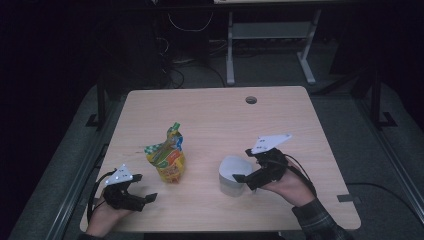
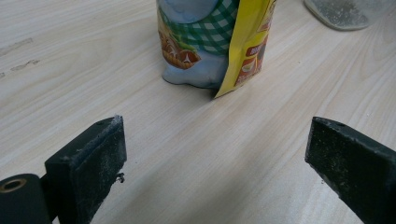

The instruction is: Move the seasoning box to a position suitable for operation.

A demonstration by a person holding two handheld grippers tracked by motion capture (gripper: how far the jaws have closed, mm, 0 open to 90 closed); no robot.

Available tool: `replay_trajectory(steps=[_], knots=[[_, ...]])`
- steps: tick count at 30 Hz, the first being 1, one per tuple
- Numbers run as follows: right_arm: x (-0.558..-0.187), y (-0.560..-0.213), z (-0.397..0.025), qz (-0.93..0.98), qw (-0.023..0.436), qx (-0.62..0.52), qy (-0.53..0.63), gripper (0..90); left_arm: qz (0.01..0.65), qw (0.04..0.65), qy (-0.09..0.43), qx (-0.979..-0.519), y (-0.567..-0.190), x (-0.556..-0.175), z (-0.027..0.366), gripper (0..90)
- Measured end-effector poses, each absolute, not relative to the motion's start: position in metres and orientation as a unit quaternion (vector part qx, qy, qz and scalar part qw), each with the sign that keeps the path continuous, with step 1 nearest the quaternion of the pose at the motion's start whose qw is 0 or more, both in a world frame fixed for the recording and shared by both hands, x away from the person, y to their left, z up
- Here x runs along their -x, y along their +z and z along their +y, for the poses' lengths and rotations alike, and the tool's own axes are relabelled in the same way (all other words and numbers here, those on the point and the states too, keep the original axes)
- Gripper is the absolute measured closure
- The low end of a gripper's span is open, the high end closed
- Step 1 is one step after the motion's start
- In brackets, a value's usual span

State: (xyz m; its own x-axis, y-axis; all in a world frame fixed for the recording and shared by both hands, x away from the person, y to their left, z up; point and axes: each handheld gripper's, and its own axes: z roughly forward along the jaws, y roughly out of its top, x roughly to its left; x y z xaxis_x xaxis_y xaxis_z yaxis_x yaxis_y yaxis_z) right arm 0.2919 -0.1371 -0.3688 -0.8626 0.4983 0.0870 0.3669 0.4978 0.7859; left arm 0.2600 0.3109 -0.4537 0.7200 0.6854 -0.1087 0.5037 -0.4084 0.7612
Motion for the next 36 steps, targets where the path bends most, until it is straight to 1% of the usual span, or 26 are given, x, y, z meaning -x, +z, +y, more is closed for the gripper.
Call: replay_trajectory(steps=[1,2,4,5,6,9,10,13,14,15,16,17,18,19,23,36], knots=[[-0.292,-0.369,-0.137,0.862,0.076,-0.251,0.434,9.7,0.357,0.410,0.111,-0.832,-0.454,-0.260,0.311,4.7],[-0.286,-0.369,-0.147,0.857,0.076,-0.257,0.439,14.3,0.358,0.411,0.111,-0.831,-0.454,-0.260,0.311,4.7],[-0.283,-0.370,-0.153,0.855,0.080,-0.261,0.440,15.9,0.357,0.410,0.112,-0.831,-0.454,-0.260,0.311,4.7],[-0.277,-0.373,-0.163,0.851,0.083,-0.270,0.443,24.6,0.358,0.411,0.112,-0.831,-0.454,-0.260,0.311,4.7],[-0.277,-0.373,-0.163,0.851,0.083,-0.270,0.443,24.6,0.360,0.411,0.110,-0.830,-0.454,-0.259,0.311,4.7],[-0.270,-0.380,-0.178,0.844,0.082,-0.286,0.446,33.9,0.360,0.410,0.112,-0.830,-0.454,-0.259,0.311,4.7],[-0.266,-0.386,-0.186,0.842,0.081,-0.291,0.447,42.7,0.360,0.410,0.112,-0.830,-0.454,-0.259,0.311,4.7],[-0.257,-0.394,-0.194,0.842,0.077,-0.296,0.445,59.5,0.361,0.411,0.113,-0.829,-0.454,-0.259,0.311,4.7],[-0.257,-0.394,-0.194,0.842,0.077,-0.296,0.445,59.5,0.361,0.411,0.113,-0.829,-0.454,-0.259,0.311,4.7],[-0.255,-0.396,-0.195,0.842,0.074,-0.295,0.445,66.8,0.362,0.411,0.112,-0.829,-0.454,-0.259,0.311,4.7],[-0.250,-0.401,-0.196,0.842,0.072,-0.292,0.447,80.6,0.361,0.410,0.113,-0.830,-0.454,-0.259,0.312,4.7],[-0.250,-0.401,-0.196,0.842,0.072,-0.292,0.447,80.6,0.362,0.409,0.113,-0.830,-0.454,-0.259,0.311,4.7],[-0.248,-0.403,-0.196,0.844,0.069,-0.290,0.446,87.1,0.362,0.410,0.113,-0.830,-0.454,-0.259,0.312,4.7],[-0.245,-0.408,-0.194,0.847,0.062,-0.281,0.446,89.9,0.362,0.410,0.113,-0.830,-0.454,-0.259,0.311,4.8],[-0.243,-0.418,-0.185,0.854,0.041,-0.271,0.441,90.0,0.361,0.409,0.114,-0.830,-0.454,-0.259,0.312,4.7],[-0.248,-0.432,-0.173,0.861,0.034,-0.272,0.428,90.0,0.359,0.410,0.114,-0.831,-0.453,-0.258,0.311,5.0]])
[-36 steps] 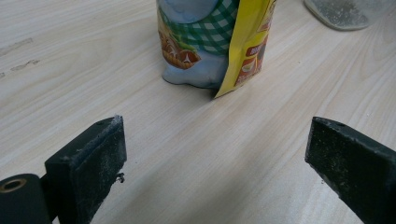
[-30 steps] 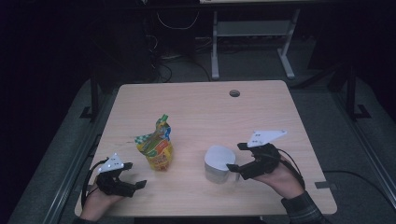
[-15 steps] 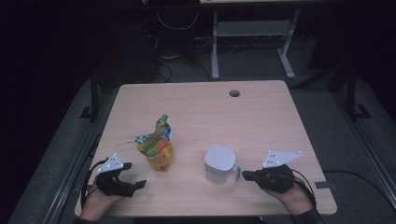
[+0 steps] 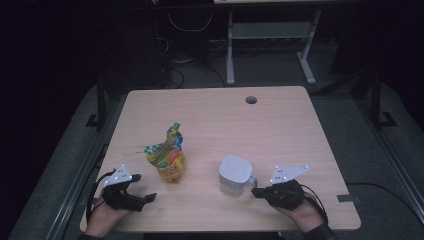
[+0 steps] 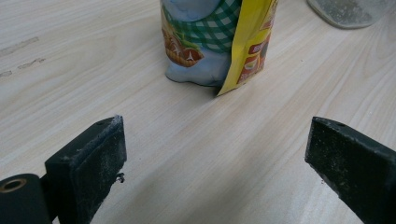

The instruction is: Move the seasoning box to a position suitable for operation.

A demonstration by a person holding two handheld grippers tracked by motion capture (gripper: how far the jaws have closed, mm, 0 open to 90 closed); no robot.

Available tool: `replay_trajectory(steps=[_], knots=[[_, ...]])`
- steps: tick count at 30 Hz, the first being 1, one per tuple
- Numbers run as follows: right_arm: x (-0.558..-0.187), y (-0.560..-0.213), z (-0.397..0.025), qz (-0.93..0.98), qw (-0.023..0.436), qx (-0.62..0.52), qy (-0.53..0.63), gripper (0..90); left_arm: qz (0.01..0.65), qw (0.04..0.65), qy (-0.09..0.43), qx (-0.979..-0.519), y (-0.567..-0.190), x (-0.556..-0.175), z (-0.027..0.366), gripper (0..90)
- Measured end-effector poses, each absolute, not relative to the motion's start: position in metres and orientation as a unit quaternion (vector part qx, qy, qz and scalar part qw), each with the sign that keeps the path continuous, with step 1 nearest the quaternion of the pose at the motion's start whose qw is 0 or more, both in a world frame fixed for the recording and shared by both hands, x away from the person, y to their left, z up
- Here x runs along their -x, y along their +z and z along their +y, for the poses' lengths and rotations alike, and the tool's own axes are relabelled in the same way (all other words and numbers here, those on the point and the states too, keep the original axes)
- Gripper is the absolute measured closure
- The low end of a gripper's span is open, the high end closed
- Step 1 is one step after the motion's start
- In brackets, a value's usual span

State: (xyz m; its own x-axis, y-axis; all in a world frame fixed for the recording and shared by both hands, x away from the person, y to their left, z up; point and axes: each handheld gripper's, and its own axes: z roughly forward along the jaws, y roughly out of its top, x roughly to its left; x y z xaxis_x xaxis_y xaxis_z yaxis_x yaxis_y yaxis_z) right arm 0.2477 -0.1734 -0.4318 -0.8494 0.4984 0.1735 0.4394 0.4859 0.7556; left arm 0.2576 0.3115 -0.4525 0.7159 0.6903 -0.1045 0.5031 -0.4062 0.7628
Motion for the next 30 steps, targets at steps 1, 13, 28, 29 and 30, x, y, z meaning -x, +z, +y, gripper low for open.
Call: replay_trajectory(steps=[1,13,28,29,30], knots=[[-0.249,-0.433,-0.173,0.862,0.042,-0.272,0.427,90.0,0.360,0.411,0.114,-0.830,-0.452,-0.257,0.312,5.5],[-0.262,-0.430,-0.181,0.852,0.047,-0.288,0.435,90.0,0.365,0.420,0.115,-0.823,-0.448,-0.250,0.317,5.5],[-0.280,-0.430,-0.191,0.845,0.060,-0.296,0.442,90.0,0.355,0.420,0.109,-0.828,-0.447,-0.242,0.311,5.5],[-0.280,-0.429,-0.192,0.845,0.056,-0.294,0.444,90.0,0.356,0.422,0.108,-0.827,-0.447,-0.241,0.310,5.5],[-0.280,-0.429,-0.192,0.845,0.056,-0.294,0.444,90.0,0.358,0.423,0.107,-0.826,-0.447,-0.240,0.309,5.5]])
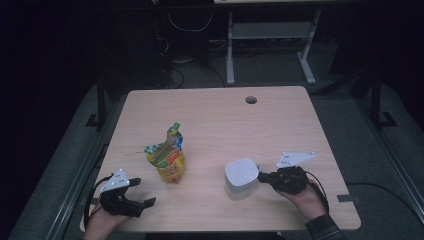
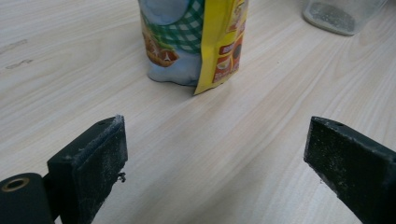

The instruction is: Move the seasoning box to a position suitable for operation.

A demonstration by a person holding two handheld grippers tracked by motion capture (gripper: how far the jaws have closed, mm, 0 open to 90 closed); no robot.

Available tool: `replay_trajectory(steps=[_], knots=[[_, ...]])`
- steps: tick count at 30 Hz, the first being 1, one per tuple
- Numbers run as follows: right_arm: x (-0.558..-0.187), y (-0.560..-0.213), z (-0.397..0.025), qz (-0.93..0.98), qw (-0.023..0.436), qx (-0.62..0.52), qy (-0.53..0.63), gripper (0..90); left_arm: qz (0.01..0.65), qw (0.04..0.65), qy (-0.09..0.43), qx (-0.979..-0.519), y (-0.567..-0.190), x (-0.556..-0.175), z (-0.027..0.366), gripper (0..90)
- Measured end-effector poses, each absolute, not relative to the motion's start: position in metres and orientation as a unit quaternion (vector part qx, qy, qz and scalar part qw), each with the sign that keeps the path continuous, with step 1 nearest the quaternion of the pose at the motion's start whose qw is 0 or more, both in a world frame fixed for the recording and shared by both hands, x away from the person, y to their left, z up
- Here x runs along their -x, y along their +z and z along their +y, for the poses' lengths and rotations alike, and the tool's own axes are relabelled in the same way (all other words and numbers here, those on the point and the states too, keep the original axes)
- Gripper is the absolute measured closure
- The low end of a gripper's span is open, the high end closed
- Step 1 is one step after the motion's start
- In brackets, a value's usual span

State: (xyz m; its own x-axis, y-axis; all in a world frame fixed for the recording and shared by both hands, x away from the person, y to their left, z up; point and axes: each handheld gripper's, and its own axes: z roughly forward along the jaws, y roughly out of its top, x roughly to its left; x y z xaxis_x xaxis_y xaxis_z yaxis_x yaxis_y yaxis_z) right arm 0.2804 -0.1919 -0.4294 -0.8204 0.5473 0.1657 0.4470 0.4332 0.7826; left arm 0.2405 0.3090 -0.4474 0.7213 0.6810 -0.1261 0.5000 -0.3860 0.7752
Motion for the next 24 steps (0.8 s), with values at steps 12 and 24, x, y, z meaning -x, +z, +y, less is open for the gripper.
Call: replay_trajectory(steps=[12,24], knots=[[-0.266,-0.425,-0.204,0.841,0.057,-0.293,0.451,90.0,0.353,0.423,0.106,-0.828,-0.447,-0.239,0.306,5.5],[-0.265,-0.405,-0.217,0.825,0.073,-0.299,0.474,90.0,0.348,0.421,0.104,-0.831,-0.448,-0.240,0.303,5.5]])
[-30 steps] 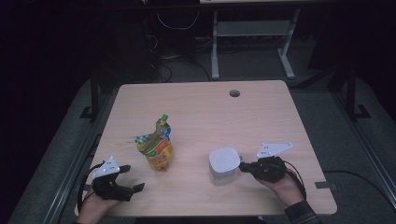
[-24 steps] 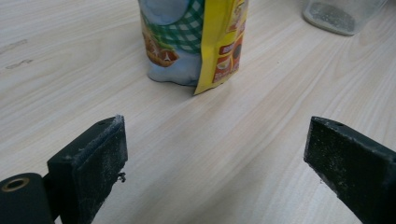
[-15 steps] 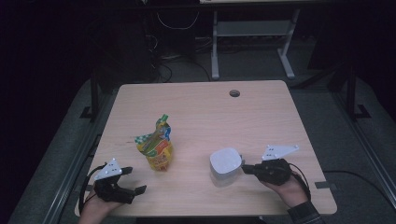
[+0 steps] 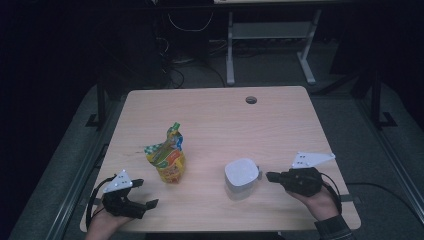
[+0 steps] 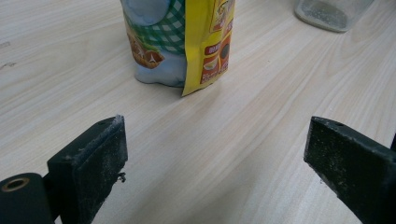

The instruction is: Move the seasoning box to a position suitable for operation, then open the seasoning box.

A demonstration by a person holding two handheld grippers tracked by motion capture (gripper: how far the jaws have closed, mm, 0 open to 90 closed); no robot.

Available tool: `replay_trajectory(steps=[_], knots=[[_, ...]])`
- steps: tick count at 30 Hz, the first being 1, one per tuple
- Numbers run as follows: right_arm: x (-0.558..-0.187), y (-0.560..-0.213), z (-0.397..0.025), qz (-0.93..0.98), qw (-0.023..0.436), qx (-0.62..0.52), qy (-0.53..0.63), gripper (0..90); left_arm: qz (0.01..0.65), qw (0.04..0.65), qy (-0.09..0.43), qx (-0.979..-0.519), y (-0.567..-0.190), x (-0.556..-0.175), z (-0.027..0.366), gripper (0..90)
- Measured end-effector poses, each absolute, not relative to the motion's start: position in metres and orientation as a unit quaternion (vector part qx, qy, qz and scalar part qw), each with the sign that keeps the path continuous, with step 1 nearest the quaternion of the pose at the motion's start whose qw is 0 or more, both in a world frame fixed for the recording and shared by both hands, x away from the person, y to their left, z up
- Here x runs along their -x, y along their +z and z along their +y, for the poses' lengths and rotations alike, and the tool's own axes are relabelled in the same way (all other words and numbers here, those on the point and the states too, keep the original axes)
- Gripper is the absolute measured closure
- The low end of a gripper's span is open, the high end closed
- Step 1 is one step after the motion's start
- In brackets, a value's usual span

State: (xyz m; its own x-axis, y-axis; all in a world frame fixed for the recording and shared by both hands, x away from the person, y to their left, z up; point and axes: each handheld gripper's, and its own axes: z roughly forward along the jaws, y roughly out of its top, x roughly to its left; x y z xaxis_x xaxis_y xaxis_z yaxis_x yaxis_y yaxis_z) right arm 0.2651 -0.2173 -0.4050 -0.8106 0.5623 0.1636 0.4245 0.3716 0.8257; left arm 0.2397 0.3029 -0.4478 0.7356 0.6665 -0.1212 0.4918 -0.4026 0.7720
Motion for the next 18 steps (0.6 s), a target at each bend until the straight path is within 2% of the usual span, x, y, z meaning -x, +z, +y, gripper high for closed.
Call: replay_trajectory(steps=[18], knots=[[-0.281,-0.372,-0.210,0.814,0.080,-0.275,0.506,90.0,0.338,0.417,0.096,-0.838,-0.450,-0.243,0.301,5.5]])
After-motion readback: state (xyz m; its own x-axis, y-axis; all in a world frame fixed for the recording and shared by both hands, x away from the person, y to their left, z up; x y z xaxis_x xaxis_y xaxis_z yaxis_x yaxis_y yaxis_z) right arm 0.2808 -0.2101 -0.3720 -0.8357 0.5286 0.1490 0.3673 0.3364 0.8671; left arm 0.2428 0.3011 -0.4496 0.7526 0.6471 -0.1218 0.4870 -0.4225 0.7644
